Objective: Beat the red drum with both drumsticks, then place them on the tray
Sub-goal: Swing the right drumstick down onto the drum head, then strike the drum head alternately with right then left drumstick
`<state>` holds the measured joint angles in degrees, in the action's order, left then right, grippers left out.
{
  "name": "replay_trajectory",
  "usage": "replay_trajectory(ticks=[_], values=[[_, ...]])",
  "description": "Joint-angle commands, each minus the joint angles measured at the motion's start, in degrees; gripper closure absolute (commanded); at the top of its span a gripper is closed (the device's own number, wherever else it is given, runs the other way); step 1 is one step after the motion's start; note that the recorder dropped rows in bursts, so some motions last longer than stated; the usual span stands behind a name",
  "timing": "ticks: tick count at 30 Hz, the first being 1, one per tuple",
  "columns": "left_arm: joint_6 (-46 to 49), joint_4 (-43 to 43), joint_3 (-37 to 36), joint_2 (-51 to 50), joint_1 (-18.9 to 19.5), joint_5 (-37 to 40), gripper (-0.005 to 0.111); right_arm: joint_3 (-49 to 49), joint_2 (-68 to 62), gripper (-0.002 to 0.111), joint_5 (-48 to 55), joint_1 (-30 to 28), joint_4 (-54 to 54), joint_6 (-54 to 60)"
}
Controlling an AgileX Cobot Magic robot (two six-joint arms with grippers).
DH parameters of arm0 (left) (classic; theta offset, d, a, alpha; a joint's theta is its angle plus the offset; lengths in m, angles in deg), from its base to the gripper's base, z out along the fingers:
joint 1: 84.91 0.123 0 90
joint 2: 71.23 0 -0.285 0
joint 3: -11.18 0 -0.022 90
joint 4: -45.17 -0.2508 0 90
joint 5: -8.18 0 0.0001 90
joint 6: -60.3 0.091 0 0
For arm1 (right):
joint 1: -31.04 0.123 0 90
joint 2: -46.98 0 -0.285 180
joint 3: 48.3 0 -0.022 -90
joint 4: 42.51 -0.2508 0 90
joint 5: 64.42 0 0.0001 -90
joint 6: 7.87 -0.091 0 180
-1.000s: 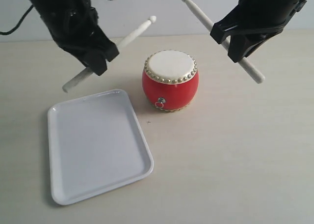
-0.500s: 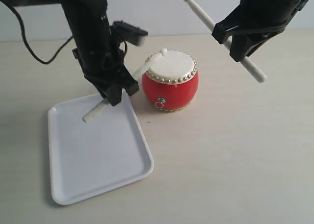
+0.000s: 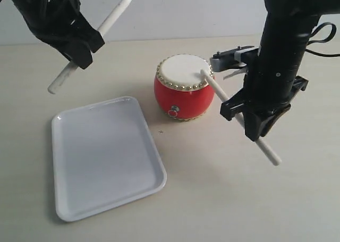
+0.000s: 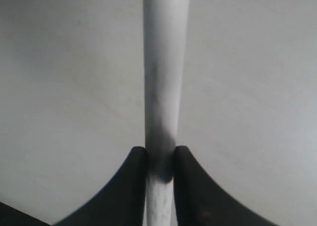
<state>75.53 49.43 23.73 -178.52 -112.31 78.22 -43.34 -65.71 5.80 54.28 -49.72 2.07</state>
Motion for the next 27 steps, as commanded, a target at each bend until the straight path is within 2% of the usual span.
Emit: replay_trajectory(ticks=[1,5,10,16,18,23,27], values=[[-0.36,0.52,-0.30,-0.07,-1.64,-0.07,0.107,-4.41,6.25,0.108,-0.25,0.01,0.32,0.53],[0.54,0.41,-0.30,-3.03,-4.62,-0.07,0.107,-8.17,13.71,0.108,-0.25,0.01,0.32,0.53],[0.73,-1.48,1.61,-11.11,-8.93,-0.07,0.107,-7.60,18.19,0.108,-0.25,0.01,0.69,0.42],[-1.13,-1.48,0.78,-18.48,-9.17,-0.07,0.107,-5.21,18.45,0.108,-0.25,0.01,0.69,0.42],[-1.13,-1.48,0.66,-17.93,-9.08,-0.07,0.107,-5.21,18.45,0.108,-0.25,0.01,0.69,0.42],[-0.34,-1.77,0.76,-9.41,-8.60,-0.07,0.107,-5.20,16.96,0.108,-0.25,0.01,0.19,0.70],[-0.73,-1.77,0.76,-0.41,-6.10,-0.07,0.107,-1.78,6.02,0.108,-0.25,0.12,-4.73,2.69]])
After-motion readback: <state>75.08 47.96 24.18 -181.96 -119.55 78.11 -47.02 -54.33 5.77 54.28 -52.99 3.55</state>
